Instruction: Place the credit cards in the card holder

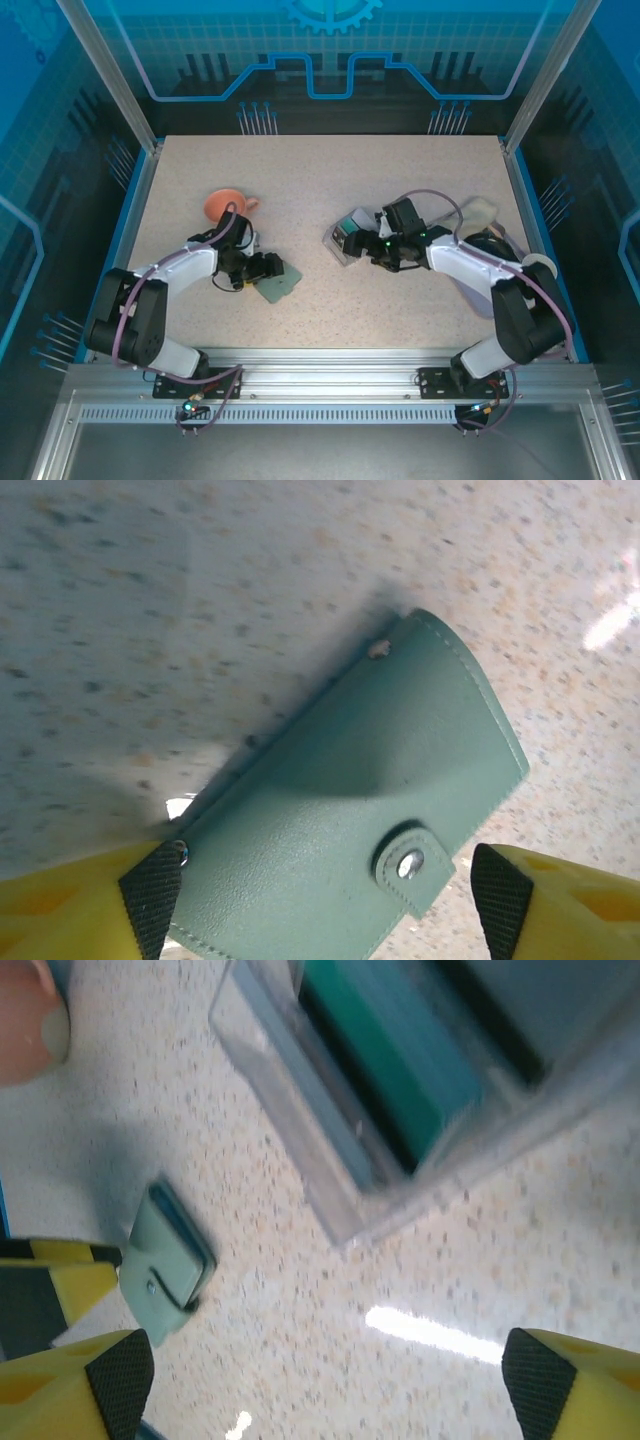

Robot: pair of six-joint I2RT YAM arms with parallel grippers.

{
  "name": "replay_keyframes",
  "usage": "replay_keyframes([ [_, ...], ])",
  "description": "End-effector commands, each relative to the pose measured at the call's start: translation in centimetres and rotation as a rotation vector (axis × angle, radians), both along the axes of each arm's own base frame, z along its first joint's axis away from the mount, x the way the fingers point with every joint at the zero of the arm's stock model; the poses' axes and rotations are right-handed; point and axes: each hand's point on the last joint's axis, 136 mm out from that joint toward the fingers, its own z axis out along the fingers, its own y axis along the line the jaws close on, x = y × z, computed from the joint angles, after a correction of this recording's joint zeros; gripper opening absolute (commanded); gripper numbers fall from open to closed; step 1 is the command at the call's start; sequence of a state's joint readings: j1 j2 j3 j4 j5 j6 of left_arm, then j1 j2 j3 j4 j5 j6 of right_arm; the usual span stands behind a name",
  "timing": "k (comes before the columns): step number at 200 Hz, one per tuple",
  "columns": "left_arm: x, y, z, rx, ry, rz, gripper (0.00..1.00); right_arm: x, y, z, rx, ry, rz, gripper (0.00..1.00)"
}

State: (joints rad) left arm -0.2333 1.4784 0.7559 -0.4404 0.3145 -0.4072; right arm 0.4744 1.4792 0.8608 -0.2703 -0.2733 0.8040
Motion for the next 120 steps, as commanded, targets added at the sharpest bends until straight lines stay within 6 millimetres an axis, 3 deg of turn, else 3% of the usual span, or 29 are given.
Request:
replay_keyframes([
  [1, -0.8, -2.4, 1.3, -0.091, 0.012, -0.08, 0.78, -3.4, 0.1, -1.2, -0.045, 0.034, 0.043, 0.9],
  [37, -2.2, -5.7, 1.9, -0.202, 0.044, -0.141, 0.71, -5.9, 1.2, -1.8, -0.03, 0.041, 0.074, 0.73],
  [70, -2.3, -7.8, 1.7, -0.23, 0.043, -0.156, 0.62, -6.4, 3.2, -1.9, 0.0, 0.04, 0.139, 0.53],
  [83, -1.9, -7.1, 1.6, -0.179, 0.025, -0.124, 0.62, -6.4, 4.0, -2.1, 0.001, 0.05, 0.161, 0.49],
  [120, -0.5, -2.1, 2.4, 0.04, -0.073, 0.0, 0.79, -6.0, 6.5, -1.9, -0.012, 0.038, 0.215, 0.48],
])
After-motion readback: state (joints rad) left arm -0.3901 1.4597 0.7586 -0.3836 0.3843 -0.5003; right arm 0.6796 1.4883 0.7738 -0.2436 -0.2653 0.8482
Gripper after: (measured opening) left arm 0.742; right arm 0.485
